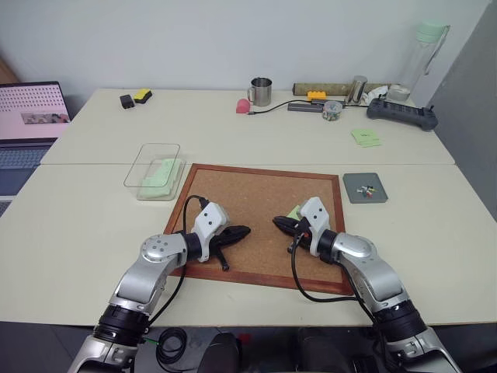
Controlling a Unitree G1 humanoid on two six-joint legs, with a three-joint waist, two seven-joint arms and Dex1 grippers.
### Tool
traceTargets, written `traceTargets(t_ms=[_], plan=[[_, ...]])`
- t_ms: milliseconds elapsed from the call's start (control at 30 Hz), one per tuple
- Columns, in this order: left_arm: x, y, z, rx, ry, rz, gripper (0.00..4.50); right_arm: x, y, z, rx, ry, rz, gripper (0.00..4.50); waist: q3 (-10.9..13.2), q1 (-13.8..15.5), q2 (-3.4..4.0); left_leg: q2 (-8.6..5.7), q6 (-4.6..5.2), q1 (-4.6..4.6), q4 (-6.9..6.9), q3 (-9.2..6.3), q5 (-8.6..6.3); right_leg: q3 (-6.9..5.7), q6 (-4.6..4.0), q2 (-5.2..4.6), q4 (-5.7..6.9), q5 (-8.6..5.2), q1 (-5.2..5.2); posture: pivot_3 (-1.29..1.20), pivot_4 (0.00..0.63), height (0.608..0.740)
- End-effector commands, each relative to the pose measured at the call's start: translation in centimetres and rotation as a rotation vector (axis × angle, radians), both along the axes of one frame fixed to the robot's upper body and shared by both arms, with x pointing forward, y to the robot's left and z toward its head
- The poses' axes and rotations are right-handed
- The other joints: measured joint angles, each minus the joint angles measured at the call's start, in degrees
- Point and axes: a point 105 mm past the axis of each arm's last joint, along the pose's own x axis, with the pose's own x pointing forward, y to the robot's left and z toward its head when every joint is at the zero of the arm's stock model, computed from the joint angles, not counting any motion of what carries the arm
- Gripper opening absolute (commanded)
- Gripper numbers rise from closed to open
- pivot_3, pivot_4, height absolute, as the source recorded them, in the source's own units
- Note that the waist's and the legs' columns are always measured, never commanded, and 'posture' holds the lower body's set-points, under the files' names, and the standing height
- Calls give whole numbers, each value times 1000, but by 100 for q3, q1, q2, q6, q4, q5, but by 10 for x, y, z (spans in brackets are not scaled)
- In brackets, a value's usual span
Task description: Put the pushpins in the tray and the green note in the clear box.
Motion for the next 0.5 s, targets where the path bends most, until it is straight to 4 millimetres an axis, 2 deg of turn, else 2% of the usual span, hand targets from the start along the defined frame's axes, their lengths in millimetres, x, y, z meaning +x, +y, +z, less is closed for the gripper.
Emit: traceTargets(t_ms=[33, 133, 300, 433, 500], plan=[[-7, 10, -31, 67, 109, 42, 0, 5, -4, 47, 81, -136, -29, 31, 2, 1, 0, 0, 0, -1, 0, 0, 0, 0, 0, -1, 0, 0, -1, 0, 150, 740], [-7, 9, -32, 66, 113, 40, 0, 1, -2, 57, 68, -171, 2, 31, 4, 2, 2, 1, 0, -4, 1, -1, 0, 2, 0, -2, 0, 0, -3, 0, 150, 740], [-3, 3, -24, -11, 130, 57, 0, -9, 0, 59, -50, -236, 83, 31, 3, 7, 1, -1, 0, -2, 1, -3, 0, -4, 1, -3, -3, 0, 0, 0, 150, 740], [4, -4, -4, -144, 135, 75, 0, -13, -1, 63, -143, -307, 141, 31, 6, 23, 2, -1, 0, -5, 2, -2, 0, -6, 1, -4, -3, 0, 0, 0, 150, 740], [7, -7, 7, -222, 147, 78, 375, -15, -2, 61, -223, -351, 184, 0, 11, 21, -6, -5, 0, -6, 5, 1, 0, -7, 4, -8, -4, 1, 1, 0, 150, 740]])
